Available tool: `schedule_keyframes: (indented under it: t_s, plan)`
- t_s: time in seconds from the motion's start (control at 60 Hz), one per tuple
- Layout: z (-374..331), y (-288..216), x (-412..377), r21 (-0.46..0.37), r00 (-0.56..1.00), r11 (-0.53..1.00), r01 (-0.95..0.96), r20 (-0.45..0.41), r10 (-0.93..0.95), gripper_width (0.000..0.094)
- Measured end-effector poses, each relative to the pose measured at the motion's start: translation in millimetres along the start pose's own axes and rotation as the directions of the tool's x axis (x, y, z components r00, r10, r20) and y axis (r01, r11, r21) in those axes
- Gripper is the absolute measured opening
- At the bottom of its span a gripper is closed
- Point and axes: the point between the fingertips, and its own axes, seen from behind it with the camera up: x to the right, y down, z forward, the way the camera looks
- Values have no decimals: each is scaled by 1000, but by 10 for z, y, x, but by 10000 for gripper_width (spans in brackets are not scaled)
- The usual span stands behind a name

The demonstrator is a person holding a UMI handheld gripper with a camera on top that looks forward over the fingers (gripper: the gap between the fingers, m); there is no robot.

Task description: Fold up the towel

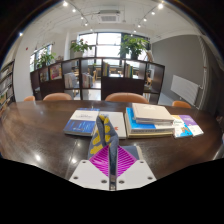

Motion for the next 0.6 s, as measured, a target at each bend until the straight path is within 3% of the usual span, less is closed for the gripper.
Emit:
schedule_keyframes:
  t_s: [0.1, 0.233, 0.283, 0.483, 0.6]
  plan:
    - [184, 269, 461, -44, 1000, 999, -24, -6, 24, 133]
    - [350, 647, 715, -104, 999, 994, -43, 6, 44, 540]
    - [310, 665, 705, -108, 999, 994, -32, 27, 35, 611]
    - [-360, 80, 611, -3, 999, 1000, -17, 28, 17, 777]
    - [-968, -277, 514, 71, 1000, 997, -8, 23, 6, 796]
